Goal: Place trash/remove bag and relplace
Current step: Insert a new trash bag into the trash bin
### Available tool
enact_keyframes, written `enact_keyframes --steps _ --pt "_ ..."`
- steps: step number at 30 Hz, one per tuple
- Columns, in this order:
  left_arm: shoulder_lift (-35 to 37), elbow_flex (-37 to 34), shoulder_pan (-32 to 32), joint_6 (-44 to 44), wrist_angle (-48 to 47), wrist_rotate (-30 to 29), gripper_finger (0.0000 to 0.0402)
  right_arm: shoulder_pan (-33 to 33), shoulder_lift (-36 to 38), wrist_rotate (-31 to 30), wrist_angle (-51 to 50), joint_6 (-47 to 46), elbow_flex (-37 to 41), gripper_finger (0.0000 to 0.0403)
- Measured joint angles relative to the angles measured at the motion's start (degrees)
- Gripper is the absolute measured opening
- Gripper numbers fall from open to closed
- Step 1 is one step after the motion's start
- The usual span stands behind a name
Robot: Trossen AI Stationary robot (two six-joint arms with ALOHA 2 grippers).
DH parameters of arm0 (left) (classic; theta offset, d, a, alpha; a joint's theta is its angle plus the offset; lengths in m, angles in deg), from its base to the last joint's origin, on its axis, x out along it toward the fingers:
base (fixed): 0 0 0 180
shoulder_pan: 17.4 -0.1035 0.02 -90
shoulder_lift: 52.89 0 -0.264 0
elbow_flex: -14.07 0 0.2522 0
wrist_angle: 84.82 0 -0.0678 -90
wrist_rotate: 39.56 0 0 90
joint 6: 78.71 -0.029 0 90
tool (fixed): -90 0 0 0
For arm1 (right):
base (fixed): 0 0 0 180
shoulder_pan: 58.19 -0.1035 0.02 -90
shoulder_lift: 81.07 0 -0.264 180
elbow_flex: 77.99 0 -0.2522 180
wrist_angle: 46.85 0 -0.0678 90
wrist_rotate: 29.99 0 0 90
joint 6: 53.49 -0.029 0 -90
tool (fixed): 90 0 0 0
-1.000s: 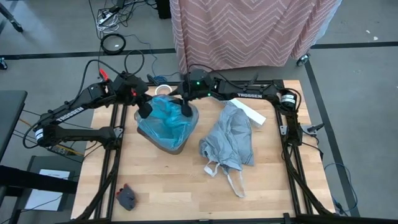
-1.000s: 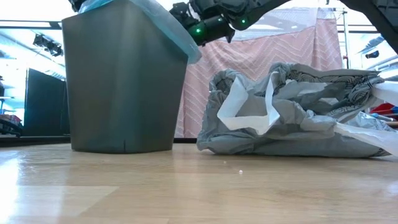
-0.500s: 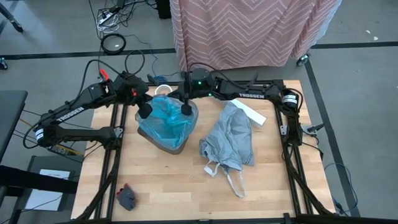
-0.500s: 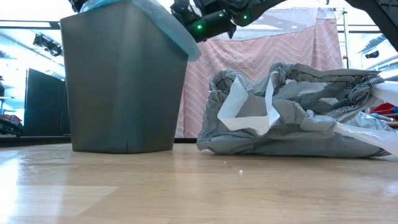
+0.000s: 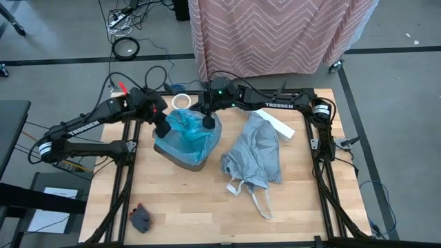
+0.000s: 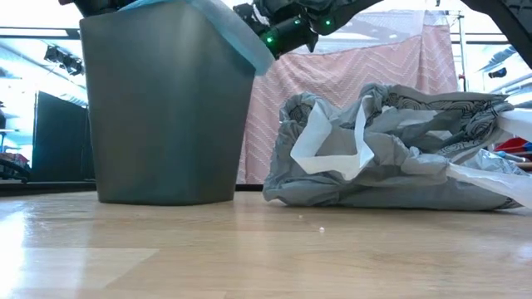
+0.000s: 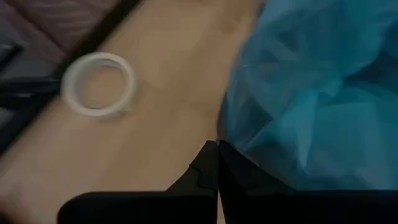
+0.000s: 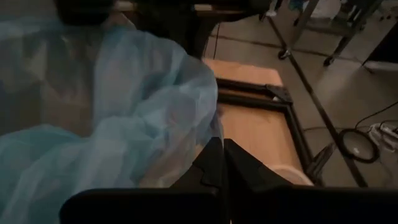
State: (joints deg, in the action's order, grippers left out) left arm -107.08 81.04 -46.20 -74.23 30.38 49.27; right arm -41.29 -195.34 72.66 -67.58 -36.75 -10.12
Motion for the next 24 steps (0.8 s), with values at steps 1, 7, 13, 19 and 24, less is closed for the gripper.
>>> enact_keyframes --steps 1,7,13,19,24 --pt "0.0 -0.1 0.0 0.3 0.1 1.4 0.0005 0.0 0.0 0.0 -0.8 -0.1 0.0 0.0001" --pt "-0.1 0.3 0.0 1.8 2.7 10.6 0.0005 0.1 -0.1 -0.3 -6.6 1.1 0.2 0.0000" --pt "-0.1 0.3 0.0 2.8 2.4 17.4 0.0005 0.4 0.0 1.5 -10.0 0.7 0.0 0.0000" --pt "-0.1 0.3 0.0 3.5 2.4 20.4 0.0005 0.4 0.2 2.5 -11.1 0.6 0.0 0.0001" --pt "-0.1 0.3 0.0 2.5 2.3 23.5 0.0006 0.4 0.2 2.3 -9.6 -0.2 0.1 0.0023"
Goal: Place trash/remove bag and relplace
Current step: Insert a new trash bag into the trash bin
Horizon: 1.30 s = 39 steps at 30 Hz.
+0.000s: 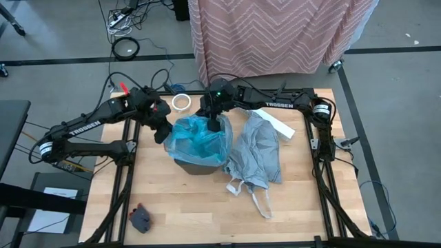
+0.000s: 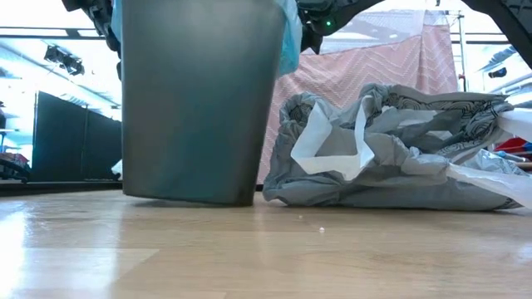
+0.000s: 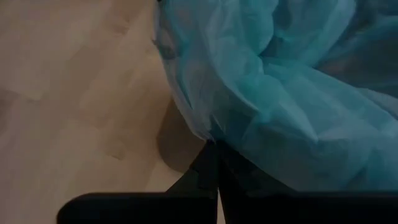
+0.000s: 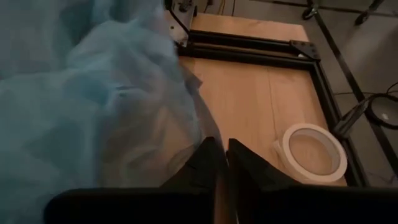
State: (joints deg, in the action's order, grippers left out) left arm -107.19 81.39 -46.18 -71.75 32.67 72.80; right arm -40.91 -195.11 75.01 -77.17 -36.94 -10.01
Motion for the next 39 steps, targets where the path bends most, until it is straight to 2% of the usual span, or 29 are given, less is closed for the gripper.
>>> enact_keyframes --steps 3,9,14,16,20,22,31,39 --pt "0.2 0.0 0.0 -0.5 0.0 1.8 0.0011 -0.4 0.3 0.0 0.4 -2.4 0.0 0.0053" --pt "0.6 2.1 0.0 -2.8 -0.4 1.2 0.0029 -1.1 0.8 -1.3 2.8 -2.8 0.0 0.0124" --pt "0.8 7.5 0.0 -9.5 -6.8 -7.7 0.0032 -1.1 2.5 -2.4 4.0 -3.1 0.0 0.0163" --pt "0.9 9.1 0.0 -11.7 -10.1 -9.5 0.0032 -1.1 3.1 -3.8 4.1 -3.4 0.0 0.0172" --pt "1.0 9.6 0.0 -12.3 -17.9 -13.3 0.0033 -0.9 4.9 -6.0 1.9 -3.4 0.0 0.0181" --pt "1.4 9.6 0.0 -11.5 -20.0 -12.8 0.0033 -0.7 6.1 -6.4 1.6 -3.0 0.0 0.0183" --pt "4.6 9.6 0.0 -8.4 -13.9 -5.0 0.0033 0.0 9.6 -6.8 1.5 -5.2 0.0 0.0183" --pt "4.1 9.5 0.0 -6.6 -12.5 -4.9 0.0033 0.5 7.9 -6.6 -5.8 -8.0 0.3 0.0180"
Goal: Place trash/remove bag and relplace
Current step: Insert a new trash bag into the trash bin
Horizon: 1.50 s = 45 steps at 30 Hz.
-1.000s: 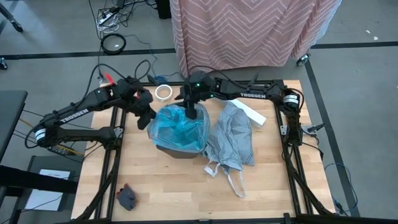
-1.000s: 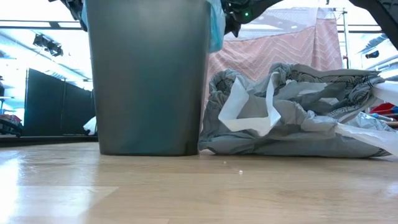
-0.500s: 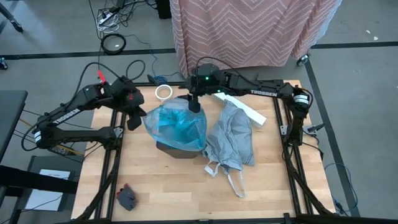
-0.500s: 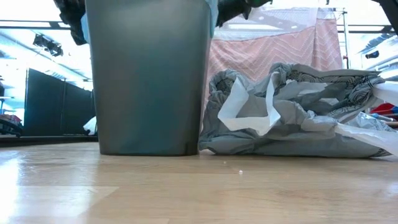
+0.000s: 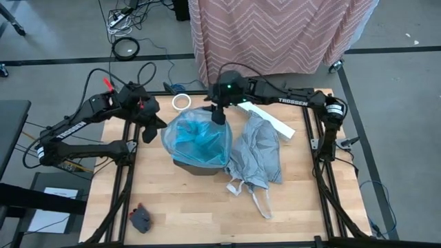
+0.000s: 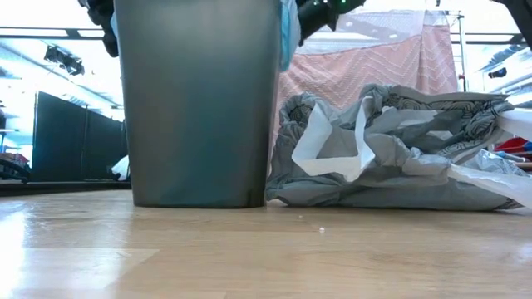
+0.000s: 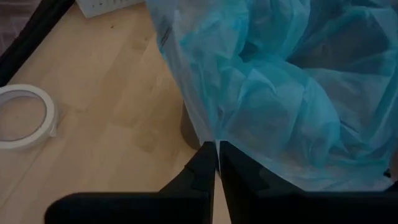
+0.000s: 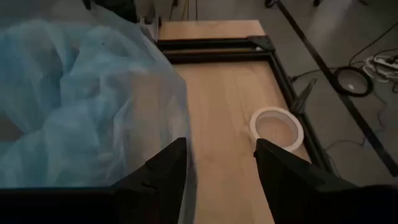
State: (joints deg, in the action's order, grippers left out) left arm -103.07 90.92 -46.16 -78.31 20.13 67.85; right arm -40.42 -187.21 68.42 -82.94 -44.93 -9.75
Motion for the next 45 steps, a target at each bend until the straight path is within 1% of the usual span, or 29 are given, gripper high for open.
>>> enact_keyframes --steps 5,11,15,20,22,24,28,32,34,38,42,45 --pt "0.0 -3.6 0.0 -0.1 0.8 -0.7 0.0033 0.0 -0.9 0.7 -2.8 0.1 0.0 0.0182" --pt "-0.1 -12.5 0.0 1.1 4.7 -0.6 0.0033 0.1 -0.8 0.8 -4.0 -0.7 0.0 0.0181" --pt "-0.1 -15.4 0.0 3.5 7.7 1.6 0.0033 0.2 -0.8 1.5 -6.2 -0.7 0.0 0.0181" --pt "0.0 -14.5 0.0 7.7 9.4 5.8 0.0033 0.3 -0.6 1.8 -7.2 -1.1 0.0 0.0179" --pt "0.0 -13.7 0.0 8.0 9.6 8.1 0.0033 0.5 -0.5 1.8 -10.1 -1.2 0.0 0.0179" --pt "0.0 -13.0 0.0 8.1 9.4 9.2 0.0033 0.9 -0.5 1.8 -13.3 -1.1 0.0 0.0180" --pt "0.0 -12.3 0.0 8.9 10.7 9.2 0.0033 1.5 -0.5 2.5 -15.7 -1.0 0.0 0.0180" --pt "0.0 -12.3 0.0 8.9 13.1 8.8 0.0033 1.6 -0.5 5.1 -15.9 -1.2 0.0 0.0180" --pt "0.0 -12.7 0.0 8.9 15.0 8.1 0.0033 1.6 -0.5 5.5 -16.5 -1.2 0.0 0.0179" --pt "0.0 -13.9 0.0 8.9 15.2 7.8 0.0033 1.5 -0.5 6.8 -17.3 -1.0 0.0 0.0177" --pt "0.0 -14.6 0.0 8.8 15.1 9.4 0.0033 1.5 -0.5 6.8 -17.5 -1.0 0.0 0.0178" --pt "0.3 -13.7 0.0 8.8 16.8 10.0 0.0033 1.5 -0.3 6.9 -17.7 -0.6 0.0 0.0179"
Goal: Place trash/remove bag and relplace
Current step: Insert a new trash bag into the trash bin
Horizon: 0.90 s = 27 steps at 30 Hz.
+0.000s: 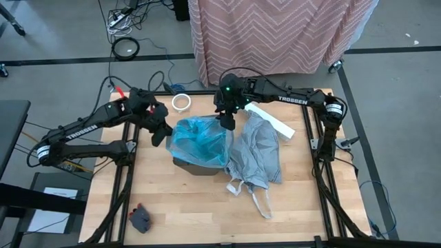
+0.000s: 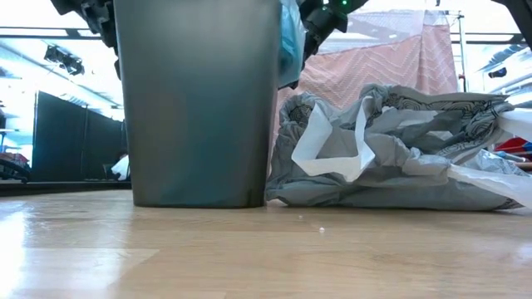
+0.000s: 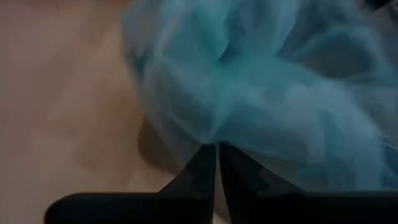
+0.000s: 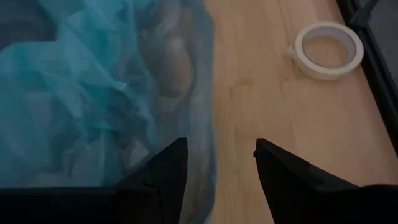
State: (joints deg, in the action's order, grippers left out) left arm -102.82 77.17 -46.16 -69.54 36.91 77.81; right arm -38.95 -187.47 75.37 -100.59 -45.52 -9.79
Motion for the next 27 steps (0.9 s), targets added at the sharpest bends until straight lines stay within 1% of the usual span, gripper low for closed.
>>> enact_keyframes --steps 2,6,10,12,16,23,27 --pt "0.6 0.9 0.0 -0.8 1.2 0.0 0.0033 0.0 0.4 0.9 0.0 1.4 0.0 0.0179" --pt "1.7 2.6 0.0 -3.6 0.4 -0.7 0.0033 0.0 1.5 1.4 0.0 2.6 0.0 0.0181" --pt "3.1 3.1 0.0 -6.1 -2.3 -4.8 0.0034 0.0 1.8 1.8 -0.9 2.6 -0.1 0.0192" --pt "3.2 3.1 0.0 -8.6 -4.6 -5.5 0.0039 0.0 1.8 1.9 -1.9 2.6 -0.1 0.0201" --pt "3.7 3.4 0.0 -10.1 -5.2 -5.6 0.0064 -0.4 2.1 1.8 -2.2 4.5 -0.1 0.0226" --pt "3.7 8.0 0.0 -15.1 -9.1 -13.6 0.0112 -0.7 3.8 0.4 -0.8 6.2 -0.1 0.0274" --pt "3.7 11.3 0.0 -16.7 -11.4 -14.0 0.0122 -0.7 5.0 -0.2 0.2 6.7 -0.1 0.0291"
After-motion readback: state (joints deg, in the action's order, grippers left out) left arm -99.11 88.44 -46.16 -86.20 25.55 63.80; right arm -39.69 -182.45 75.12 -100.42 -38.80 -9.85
